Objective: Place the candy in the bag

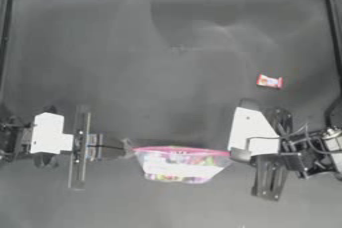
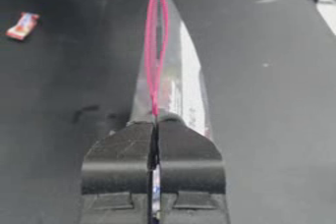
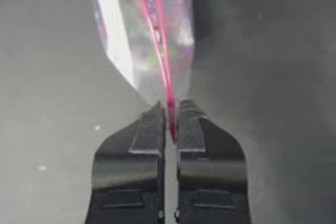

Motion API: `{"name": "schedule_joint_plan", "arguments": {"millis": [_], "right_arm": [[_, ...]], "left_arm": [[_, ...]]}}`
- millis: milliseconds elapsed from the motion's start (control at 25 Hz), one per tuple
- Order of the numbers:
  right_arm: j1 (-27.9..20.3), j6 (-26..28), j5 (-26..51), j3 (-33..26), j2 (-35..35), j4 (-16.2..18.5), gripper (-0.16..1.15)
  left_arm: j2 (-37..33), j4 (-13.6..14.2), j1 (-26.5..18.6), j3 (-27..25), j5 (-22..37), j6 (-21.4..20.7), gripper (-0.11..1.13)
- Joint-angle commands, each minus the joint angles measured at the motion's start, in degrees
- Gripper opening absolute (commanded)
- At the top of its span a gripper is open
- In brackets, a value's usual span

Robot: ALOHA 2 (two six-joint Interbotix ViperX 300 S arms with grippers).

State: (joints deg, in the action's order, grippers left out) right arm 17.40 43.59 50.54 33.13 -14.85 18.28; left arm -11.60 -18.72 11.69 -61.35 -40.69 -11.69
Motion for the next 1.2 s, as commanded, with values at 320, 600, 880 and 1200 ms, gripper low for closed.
{"name": "schedule_joint_plan", "arguments": {"millis": [320, 600, 880, 1200], "right_arm": [[-2.37, -0.35, 0.35, -2.55, -2.29, 4.57, 0.17], [-4.57, -1.41, -0.26, -2.46, -3.08, 6.94, 0.11], [-7.29, -4.22, -2.55, -1.93, -3.34, 6.94, 0.11], [-9.58, -6.06, -4.04, -0.88, -3.34, 7.29, 0.11]], "left_arm": [[-7.29, 0.0, -4.66, 2.55, 9.49, -5.71, 0.13], [-8.96, 0.0, -7.47, 2.81, 12.83, -8.61, 0.13], [-8.96, 0.09, -10.02, 2.72, 14.33, -9.49, 0.13], [-9.23, 0.09, -12.04, 3.34, 16.79, -11.6, 0.13]]}}
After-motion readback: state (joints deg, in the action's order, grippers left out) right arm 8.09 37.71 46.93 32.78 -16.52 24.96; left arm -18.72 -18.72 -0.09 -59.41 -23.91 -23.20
